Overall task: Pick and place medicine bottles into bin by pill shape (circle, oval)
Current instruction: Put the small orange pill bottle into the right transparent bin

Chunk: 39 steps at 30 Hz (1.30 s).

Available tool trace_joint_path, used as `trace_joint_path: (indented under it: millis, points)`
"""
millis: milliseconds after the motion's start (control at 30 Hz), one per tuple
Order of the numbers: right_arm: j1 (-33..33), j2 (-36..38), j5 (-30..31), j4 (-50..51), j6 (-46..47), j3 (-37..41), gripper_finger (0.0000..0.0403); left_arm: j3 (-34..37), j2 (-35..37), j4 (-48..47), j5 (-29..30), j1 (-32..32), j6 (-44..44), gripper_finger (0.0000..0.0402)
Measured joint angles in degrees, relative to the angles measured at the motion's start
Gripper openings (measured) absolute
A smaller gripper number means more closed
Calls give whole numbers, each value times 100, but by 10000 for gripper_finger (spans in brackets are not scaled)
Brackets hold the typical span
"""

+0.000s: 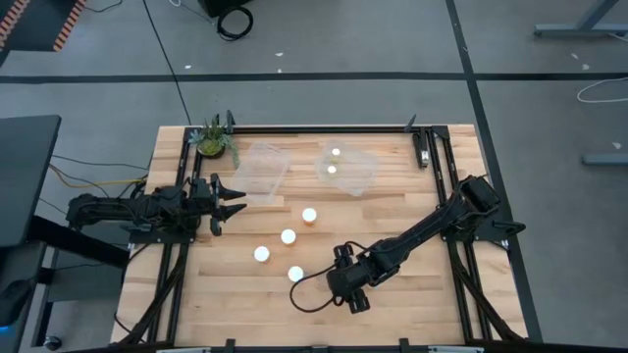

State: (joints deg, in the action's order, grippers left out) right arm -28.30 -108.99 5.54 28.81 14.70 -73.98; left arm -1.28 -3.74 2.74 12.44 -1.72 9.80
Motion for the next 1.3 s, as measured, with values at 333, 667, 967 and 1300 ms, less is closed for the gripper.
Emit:
trace_joint_path:
  millis: [333,667,967,1300]
  points:
    - [2,-2,25,-265,-128,136,240,0,-1,0,1,-1,2,172]
    - [44,-2,-64,-377,-217,136,164,0,1,0,-1,-2,0,172]
    - [121,25,-47,-329,-244,134,128,0,1,0,-1,0,0,172]
    - [658,491,573,548,-338,32,132,2,1,3,0,-1,0,172]
